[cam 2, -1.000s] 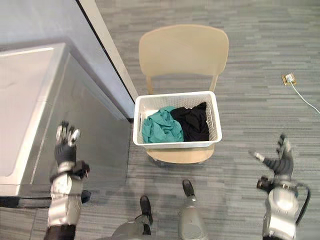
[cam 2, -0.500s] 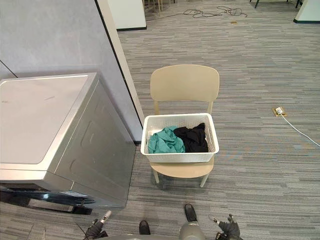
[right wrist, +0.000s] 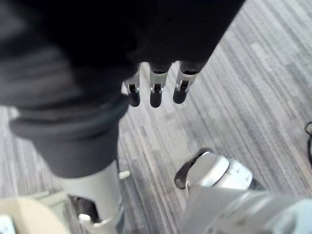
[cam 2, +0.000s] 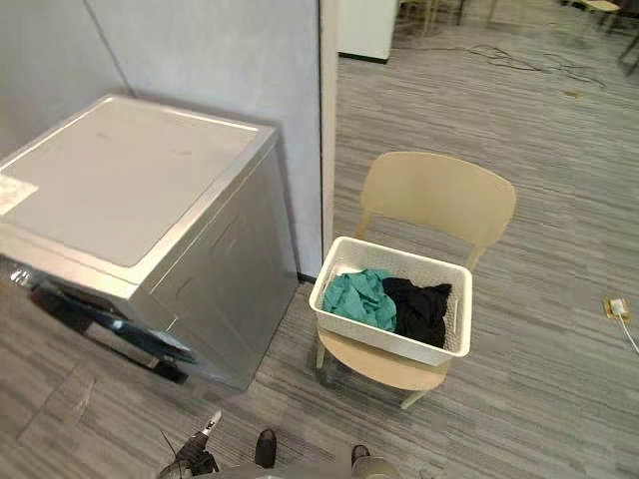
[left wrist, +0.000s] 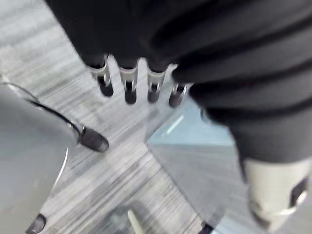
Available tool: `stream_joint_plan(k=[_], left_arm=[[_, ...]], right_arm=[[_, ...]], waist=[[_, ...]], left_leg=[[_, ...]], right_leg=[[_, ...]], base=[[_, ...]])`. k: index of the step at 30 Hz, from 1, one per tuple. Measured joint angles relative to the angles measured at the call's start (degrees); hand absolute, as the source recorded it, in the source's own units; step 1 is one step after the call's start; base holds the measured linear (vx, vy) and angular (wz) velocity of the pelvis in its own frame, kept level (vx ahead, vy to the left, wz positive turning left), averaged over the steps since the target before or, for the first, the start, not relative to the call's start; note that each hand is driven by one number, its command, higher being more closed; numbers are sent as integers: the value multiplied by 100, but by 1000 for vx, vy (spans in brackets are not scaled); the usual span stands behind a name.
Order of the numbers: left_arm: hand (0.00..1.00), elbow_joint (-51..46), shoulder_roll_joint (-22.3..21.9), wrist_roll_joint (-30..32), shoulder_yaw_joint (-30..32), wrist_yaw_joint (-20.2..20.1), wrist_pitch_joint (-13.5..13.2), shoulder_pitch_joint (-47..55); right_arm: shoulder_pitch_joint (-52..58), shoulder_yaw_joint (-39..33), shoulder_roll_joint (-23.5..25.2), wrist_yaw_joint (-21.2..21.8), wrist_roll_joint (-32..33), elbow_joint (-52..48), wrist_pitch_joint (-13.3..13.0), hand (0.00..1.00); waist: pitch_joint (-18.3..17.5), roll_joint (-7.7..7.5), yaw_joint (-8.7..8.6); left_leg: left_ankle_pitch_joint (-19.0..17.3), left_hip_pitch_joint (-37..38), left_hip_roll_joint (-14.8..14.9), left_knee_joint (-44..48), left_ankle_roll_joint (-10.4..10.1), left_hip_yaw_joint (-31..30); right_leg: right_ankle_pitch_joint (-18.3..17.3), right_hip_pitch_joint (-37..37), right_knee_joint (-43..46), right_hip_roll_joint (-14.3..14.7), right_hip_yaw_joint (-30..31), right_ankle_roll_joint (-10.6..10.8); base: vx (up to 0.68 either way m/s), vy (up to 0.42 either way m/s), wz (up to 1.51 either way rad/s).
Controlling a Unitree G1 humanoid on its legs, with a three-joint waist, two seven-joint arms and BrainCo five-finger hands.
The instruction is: Pick up the laundry basket with both hands and put the clothes into the washing machine.
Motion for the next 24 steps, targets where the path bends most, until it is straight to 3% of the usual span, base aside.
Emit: stream_joint_plan(k=[3,4,5,7,10,11,13,14,15,16,17,19,20,21,23,24], left_arm=[[0,-9,-47,-31,12,7,-23,23],[0,-14,-48,-22,12,12,-30,21],[0,-42,-5,-16,179,25,-45,-6],[0,-46,-94,-29,840,83,-26,122],[0,56,-94,-22,1062,140,21,413],[0,169,-95,-10,1130,138,70,483],[0,235,-94,117,1219,152,134,476],[0,197,-87,204,1351,154,136,409],[0,196,-20,251,1372,195,134,386],[0,195,-14,251,1372,252,131,369],[0,176,-123,236,1275,345,124,322],[0,153,42,224,1048,398,122,278],[0,31,76,207,825,392,107,207],[0,-60,78,204,651,387,89,193],[0,-115,181,204,573,385,86,191],[0,-192,231,211,561,383,53,186]], right_arm=[[-251,371,-61,-5,3,-160,-104,0],[-424,555,-59,4,4,-162,-106,0],[-523,578,-43,6,4,-167,-120,0],[-509,510,-26,-5,22,-334,-163,0],[-284,592,124,12,149,-459,-210,0],[-119,527,154,1,245,-490,-223,0],[117,385,233,-6,281,-424,-206,0],[218,257,278,-23,288,-314,-192,0],[264,121,294,-51,351,-238,-174,0],[271,27,269,-64,394,-197,-157,0],[212,-76,125,-115,482,-2,-80,0],[224,-55,177,-115,502,227,-62,0],[288,-67,192,-153,502,340,-52,0],[212,-60,200,-190,513,349,-33,0],[39,12,319,-237,566,303,-36,0],[-38,216,390,-254,667,122,-41,0]], waist=[[117,69,46],[175,85,20],[228,-78,14],[320,26,105],[313,-20,93],[300,-45,34],[286,-66,-3],[256,-111,-47],[233,-108,-158],[216,-72,-196],[181,95,-206],[179,16,-307],[166,-6,-263],[168,2,-205],[173,-135,-122],[178,-195,-101]], left_leg=[[201,1,-50,15,-65,142],[546,-198,-157,56,-122,230],[427,-397,-215,375,-275,629],[-1401,-1257,130,3983,553,1695],[-1768,-898,309,5088,607,1997],[-1780,-636,521,5261,609,2075],[-1773,-254,1063,4976,597,2081],[-1722,-169,1407,4394,527,2039],[-1453,-149,1621,3492,377,1973],[-939,-109,1660,2894,492,1889],[-473,27,1472,2013,94,1509],[-687,-61,1241,1698,-182,1421],[-966,-18,1119,1571,-540,1467],[-1398,1,1060,1626,-711,1587],[-1691,-139,844,1992,-576,1771],[-1961,-403,783,2481,-447,1820]], right_leg=[[-211,41,291,-54,-250,-46],[-259,-68,434,-68,-270,-162],[-256,-132,400,-252,-484,-212],[-336,-111,709,-324,-1019,-324],[-337,63,695,-438,-1286,-323],[-331,90,706,-557,-1544,-317],[-280,16,736,-753,-1949,-234],[-228,-134,805,-948,-2137,-147],[-146,-350,884,-1154,-2275,0],[-102,-449,885,-1238,-2281,95],[-100,-627,769,-1206,-1938,401],[-31,-559,501,-1137,-1356,488],[161,-380,284,-1265,-1346,768],[318,-301,117,-1350,-1349,921],[604,-324,-100,-1569,-1167,1005],[898,-315,-325,-1653,-1008,937]], base=[[-20,-28,58],[-130,-17,102],[-152,1,125],[-183,13,103],[-130,61,65],[-128,70,114],[-113,115,132],[-91,234,156],[-83,269,161],[-98,433,142],[-63,368,114],[-67,357,121],[-88,493,88],[-92,539,38],[-85,321,-28],[-229,386,-45]])
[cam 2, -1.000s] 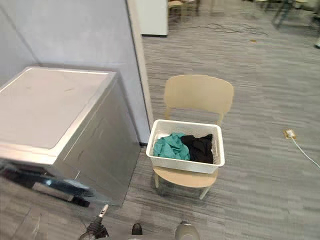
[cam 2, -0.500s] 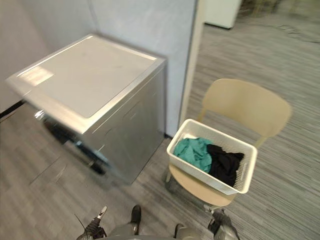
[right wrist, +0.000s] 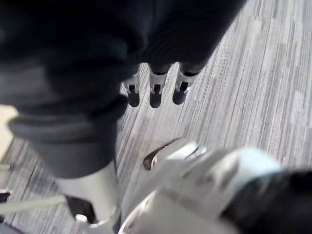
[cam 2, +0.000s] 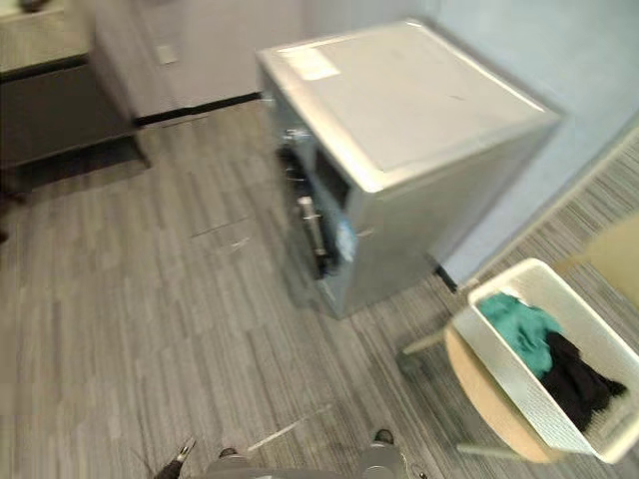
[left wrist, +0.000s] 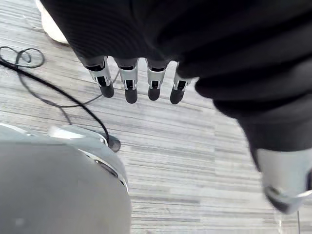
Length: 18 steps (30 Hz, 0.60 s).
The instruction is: Pick up the laundry basket with both hands and put the clothes into the washing machine.
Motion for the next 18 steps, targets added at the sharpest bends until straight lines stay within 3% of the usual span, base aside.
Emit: stream_joint_plan(k=[1,2,3,4,5,6,7,9,10,12,15,18], left_arm=[[0,-75,54,16,-68,-2,-58,-36],[0,-80,71,21,-84,-1,-65,-51],[0,-70,144,61,-163,-1,-74,-124],[0,-53,178,164,-157,5,-79,-206],[0,-45,177,200,-152,7,-85,-195],[0,-37,148,218,-138,12,-84,-157],[0,-36,150,217,-105,7,-78,-111],[0,-35,151,220,-103,2,-74,-33],[0,-4,116,297,-104,-5,-60,-33],[0,75,78,380,-104,-7,-48,-76],[0,93,-273,407,-103,-28,-13,-172],[0,148,-400,186,-38,-128,-5,-221]], right_arm=[[-53,283,88,-27,121,-309,-47,0],[-63,348,104,-27,136,-376,-62,0],[-130,561,153,-23,241,-584,-83,0],[-191,741,156,-20,272,-734,-115,0],[-249,750,158,-19,278,-731,-120,0],[-281,789,156,-14,280,-739,-126,0],[-291,848,123,10,281,-728,-156,0],[-196,851,98,23,282,-649,-169,0],[-174,846,76,31,288,-562,-177,0],[-176,829,46,39,302,-428,-187,0],[-190,220,-159,110,300,23,-168,0],[-121,-451,-356,120,224,232,-69,0]], waist=[[-6,3,6],[-8,4,9],[-8,34,126],[5,75,168],[30,115,163],[51,152,145],[62,164,125],[61,164,130],[52,145,126],[3,60,118],[-19,242,100],[8,309,44]], left_leg=[[-402,-423,-12,619,160,66],[-470,-507,-7,744,203,86],[-646,-818,12,1112,309,105],[-722,-1026,36,1190,460,247],[-716,-1049,37,1144,504,285],[-671,-988,28,1044,544,308],[-535,-820,-38,763,589,343],[-251,-495,-155,227,661,379],[99,-219,-314,-356,612,393],[368,-26,-481,-819,584,405],[813,285,-580,-1597,499,187],[860,686,-580,-1869,487,39]], right_leg=[[249,-154,-140,-81,101,41],[304,-216,-157,-86,139,11],[610,-441,-286,-89,257,-154],[1222,-669,-519,-57,358,-568],[1397,-739,-545,-25,389,-711],[1274,-827,-323,85,597,-635],[697,-853,168,320,887,-436],[-110,-772,625,708,994,-402],[-532,-684,673,1036,1091,-429],[-710,-588,415,1170,1118,-488],[-565,-350,149,1260,1118,-522],[-695,-147,324,1300,1077,-676]], base=[[-210,310,-40],[-261,321,-49],[-239,281,-59],[-278,327,-61],[-213,246,-39],[-75,173,-14],[-47,186,-6],[4,130,11],[64,27,21],[73,-7,18],[97,-49,19],[115,-36,10]])
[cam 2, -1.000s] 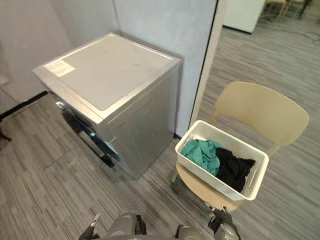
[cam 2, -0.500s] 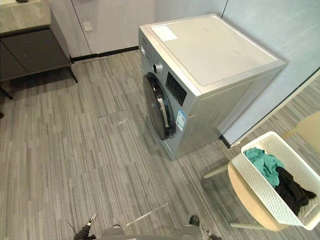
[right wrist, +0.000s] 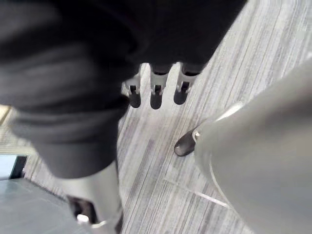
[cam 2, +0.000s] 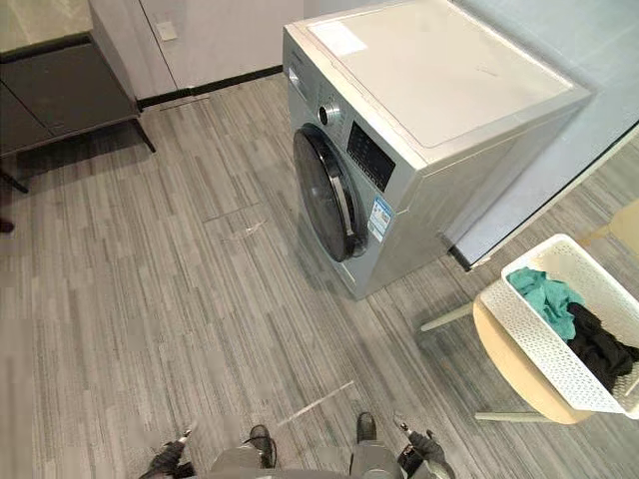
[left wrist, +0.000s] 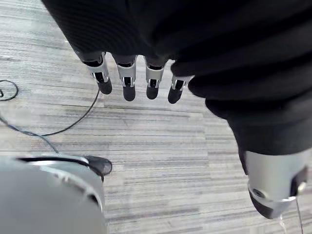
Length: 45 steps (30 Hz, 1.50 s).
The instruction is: Pick up the laundry basket with both hands and put the clothes into the washing machine.
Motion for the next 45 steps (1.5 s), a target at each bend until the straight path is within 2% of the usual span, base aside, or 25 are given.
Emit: stream_joint_plan(k=[2,4,5,7,9,11,12,13,16,17,18,19,20,21,24,28,30,33,34,36,38,39,40,42,45], left_arm=[[0,-10,-32,-148,172,0,-13,-1],[0,-221,-32,-280,223,-23,-34,-11],[0,-394,-75,-322,340,-34,-52,-70],[0,-574,-182,-307,347,-92,-83,-51],[0,-586,-300,-301,305,-122,-87,24],[0,-594,-355,-292,308,-110,-91,60],[0,-570,-339,-256,310,-101,-98,67],[0,-465,-277,-195,332,-89,-88,67],[0,-348,-156,-145,334,29,-75,69],[0,-274,-143,-132,331,111,-74,128],[0,-112,4,-91,344,172,-63,77],[0,-85,98,-79,336,209,-62,71],[0,-81,218,-67,339,262,-51,76],[0,-49,244,-54,340,260,-36,120],[0,39,221,-42,226,249,-5,-7],[0,17,271,-109,29,248,-20,-320],[0,-11,366,-213,28,254,-55,-380],[0,-13,482,-207,34,261,-53,-335],[0,-13,475,-194,44,264,-49,-319],[0,-19,565,-113,56,270,-54,-272],[0,-48,669,59,59,264,-53,-280],[0,-87,731,178,78,251,-45,-279],[0,-55,650,252,134,252,-35,-333],[0,-43,210,472,119,232,75,-382],[0,-63,5,629,102,125,76,-401]], right_arm=[[13,-257,-11,-5,-45,-17,24,0],[86,-353,175,-28,-211,-160,33,0],[88,-226,290,-36,-236,-309,36,0],[99,324,356,-91,-253,-745,36,0],[74,781,290,-108,-286,-1182,18,0],[-25,1079,330,-121,-291,-1551,-51,0],[-117,1212,340,-119,-297,-1648,-133,0],[-236,1250,324,-118,-332,-1620,-155,0],[-413,1356,86,-123,-503,-1332,-183,0],[-431,1539,-129,-118,-562,-1150,-179,0],[-449,1686,-184,-112,-639,-954,-170,0],[-444,1706,-151,-86,-674,-875,-143,0],[-371,1680,-77,-87,-680,-737,-125,0],[-383,1666,-58,-94,-680,-619,-104,0],[-359,1306,-31,-107,-681,-402,-53,0],[-381,1164,-7,-112,-839,-226,125,0],[-400,1168,-11,-124,-886,-248,143,0],[-401,1209,0,-127,-754,-365,122,0],[-390,1316,0,-120,-605,-472,106,0],[-442,1543,17,-97,-429,-546,30,0],[-426,1628,37,-91,-379,-563,11,0],[-413,1633,63,-92,-372,-564,-17,0],[-430,1622,-30,-89,-370,-563,-42,0],[-584,1506,-198,-93,-373,-739,-213,0],[-492,1235,-217,-103,-370,-717,-195,0]], waist=[[5,2,-61],[53,-174,-106],[104,-235,-68],[169,-69,-36],[118,111,-2],[89,110,110],[96,96,116],[96,54,98],[134,-43,103],[98,41,115],[42,-156,120],[48,-166,77],[33,-221,128],[-33,-305,188],[-127,-292,102],[-157,-227,116],[-192,-170,152],[-166,-15,176],[-61,173,148],[-47,245,70],[-52,37,18],[-38,-271,-89],[0,-261,-74],[194,64,-118],[201,207,-206]], left_leg=[[33,205,-30,-134,-42,55],[-113,-60,-143,678,-203,32],[-330,-506,-5,1741,-350,33],[-351,-1211,270,3360,-445,-32],[-324,-1453,389,3817,-451,-110],[-234,-1568,327,3814,-367,62],[-479,-1602,368,3679,-23,130],[-616,-1592,457,3292,154,49],[-531,-1427,474,1704,35,-468],[-328,-1124,556,735,-177,-620],[-46,-1050,386,778,-296,-273],[-131,-1065,386,889,-307,-255],[-294,-1019,383,1118,-304,-134],[-449,-949,396,1284,-268,15],[-583,-896,253,1392,-70,284],[-694,-877,182,1421,49,546],[-693,-783,212,1321,52,773],[-689,-317,299,948,57,1113],[-689,-82,415,809,64,1220],[-688,98,589,644,64,1361],[-688,157,533,526,60,1422],[-686,175,292,489,48,1378],[-712,250,267,414,-12,1340],[-487,334,294,57,-152,1264],[-232,470,322,-47,-173,910]], right_leg=[[-117,135,100,-20,-14,-47],[-587,175,425,-256,-84,-72],[-697,260,545,-286,-156,-60],[-893,216,878,-274,-178,-37],[-979,103,1020,-285,-15,-15],[-949,-56,979,-447,228,-29],[-889,-165,912,-503,334,3],[-846,-224,828,-568,454,75],[-765,-254,579,-808,698,329],[-711,-254,440,-811,851,581],[-594,-169,154,-1041,1128,735],[-576,-65,108,-933,1182,734],[-442,121,-72,-758,976,621],[-157,199,-302,-813,979,672],[562,336,-762,-1032,1005,998],[1139,204,-847,-1121,978,992],[1476,-70,-644,-1035,955,907],[1756,-483,75,-825,572,559],[1624,-812,636,-642,509,554],[829,-982,509,-101,529,482],[719,-1044,-114,402,616,393],[919,-935,-603,518,666,169],[940,-900,-617,549,569,-105],[932,-888,-630,673,623,-168],[682,-664,-464,632,250,-363]], base=[[37,23,11],[-8,6,44],[-64,-39,41],[-127,-46,17],[-70,62,-31],[13,104,-49],[34,103,-32],[44,157,-28],[87,260,-35],[117,350,-78],[153,347,-70],[288,322,-56],[286,222,-64],[267,208,-73],[170,203,-36],[101,125,-28],[63,89,-58],[91,49,-68],[111,12,-75],[102,-44,-45],[113,-127,0],[83,-155,19],[90,-142,8],[91,-72,-7],[94,-82,50]])
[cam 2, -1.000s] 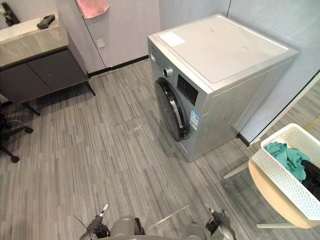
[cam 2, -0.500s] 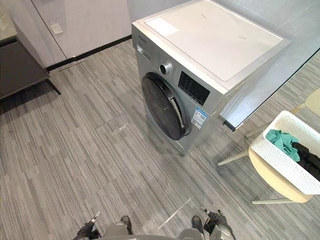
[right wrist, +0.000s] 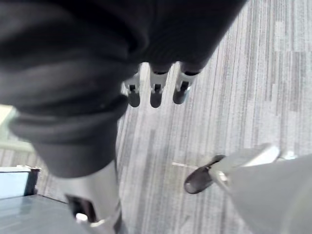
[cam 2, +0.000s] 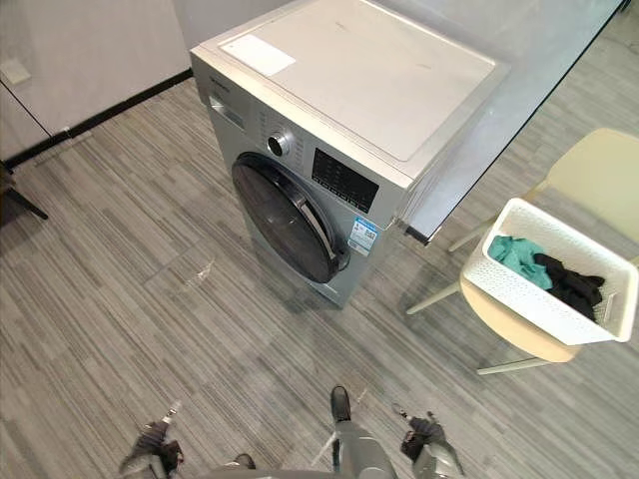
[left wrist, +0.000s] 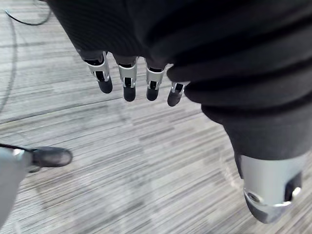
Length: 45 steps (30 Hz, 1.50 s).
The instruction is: Pick up the laundry basket with both hands and put the clothes into the washing machine.
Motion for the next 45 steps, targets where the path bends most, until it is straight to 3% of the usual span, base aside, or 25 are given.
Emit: stream_joint_plan(k=[4,6,7,8,10,12,13,15,16,17,18,19,20,21,22,23,24,26,29,34,45], left_arm=[[0,-115,64,26,-173,1,-9,24],[0,-220,142,29,-463,-2,-19,33],[0,-318,63,83,-523,0,-26,54],[0,-339,34,83,-525,1,-25,72],[0,-411,-97,87,-734,5,-18,281],[0,-453,-82,83,-870,14,-19,328],[0,-477,-68,78,-895,23,-43,343],[0,-452,-70,77,-896,37,-50,374],[0,-442,-68,79,-891,61,-52,382],[0,-380,-70,83,-890,136,-51,396],[0,-278,-82,84,-892,148,-48,420],[0,-240,-82,83,-887,160,-46,429],[0,-233,-102,151,-888,175,-41,465],[0,-150,-52,288,-885,176,-36,429],[0,-135,-5,347,-899,177,-33,416],[0,-137,90,455,-912,168,-41,397],[0,-142,165,530,-924,162,-33,358],[0,-152,241,528,-943,163,-48,354],[0,-170,366,520,-915,176,-46,362],[0,-273,168,521,-966,203,-93,109],[0,-296,133,502,-1124,267,-170,-167]], right_arm=[[145,-91,-27,-9,-4,1,-7,0],[108,87,31,-3,7,-18,-23,0],[69,341,51,-8,10,-121,-17,0],[75,403,55,-10,10,-176,-12,0],[103,945,66,-7,-9,-714,-7,0],[93,1282,100,-20,-32,-1339,-7,0],[-4,1537,130,-19,-24,-1735,-41,0],[-201,1756,95,-26,-16,-2290,-123,0],[-269,1835,79,-23,-17,-2403,-168,0],[-394,1993,37,-10,-27,-2590,-218,0],[-453,2171,-55,3,-55,-2758,-237,0],[-478,2265,-109,16,-82,-2843,-237,0],[-506,2447,-293,50,-148,-3102,-234,0],[-515,2544,-362,115,-273,-3383,-237,0],[-500,2552,-383,133,-321,-3542,-234,0],[-482,2583,-378,157,-409,-3834,-240,0],[-490,2563,-394,183,-504,-4065,-241,0],[-581,2570,-466,225,-545,-4274,-245,0],[-929,2577,-526,253,-560,-4328,-267,0],[-1372,2515,-1268,149,-524,-4584,-290,0],[-2350,2571,-1736,77,-126,-3911,-307,0]], waist=[[-67,35,47],[-142,-109,128],[-146,-125,170],[-143,-104,179],[-151,98,224],[-164,69,313],[-134,-36,327],[-144,1,291],[-147,5,297],[-152,15,295],[-182,72,304],[-209,124,305],[-225,274,321],[-213,269,309],[-206,195,267],[-213,14,270],[-237,-67,280],[-232,-84,319],[-218,-97,327],[13,-119,275],[521,-129,282]], left_leg=[[53,258,51,0,-72,-176],[46,-143,-17,838,-81,-332],[23,-698,54,2067,-112,-500],[24,-822,89,2351,-110,-540],[328,-1378,242,3668,-359,-992],[794,-1545,101,3939,-300,-1123],[701,-1644,-1,3936,-143,-1148],[105,-1684,-60,3300,155,-1113],[-9,-1657,-64,2877,146,-1157],[-15,-1482,-101,1751,61,-1294],[166,-1232,-130,734,-153,-1355],[296,-1167,-122,420,-241,-1334],[790,-1105,-86,225,-156,-1293],[675,-1063,-103,242,-6,-1090],[678,-1066,-225,227,7,-1026],[639,-1066,-422,200,73,-974],[620,-1109,-564,204,108,-933],[596,-1153,-669,202,147,-898],[587,-1361,-683,200,176,-841],[858,-1716,-577,-228,298,-681],[1444,-2129,-446,-761,272,-923]], right_leg=[[-567,212,569,-45,-340,-73],[-812,216,734,-272,-357,-73],[-834,347,723,-425,-403,-51],[-841,378,722,-435,-415,-52],[-946,573,882,-424,-461,-43],[-977,613,829,-582,-307,-83],[-953,553,752,-733,-221,-102],[-913,382,727,-826,-93,-67],[-870,344,715,-837,-57,-36],[-788,288,683,-864,-10,58],[-786,284,656,-857,55,121],[-788,286,641,-839,118,181],[-772,337,556,-736,217,318],[-746,416,433,-742,293,481],[-664,416,369,-838,313,583],[-639,443,221,-1044,394,620],[-549,472,40,-1208,429,726],[-375,537,-204,-1327,438,773],[-172,371,-410,-1318,510,819],[226,-183,-720,-1171,746,840],[461,-677,-724,-976,605,792]], base=[[39,-24,66],[1,-44,53],[21,-67,45],[24,-38,28],[24,14,-2],[70,46,-12],[52,67,-13],[48,34,-13],[80,51,-27],[96,109,-35],[126,210,-42],[106,243,-58],[135,347,-58],[111,291,-44],[122,385,-17],[68,256,-1],[64,267,1],[38,150,2],[-16,50,-14],[-59,-33,-24],[-46,-27,8]])
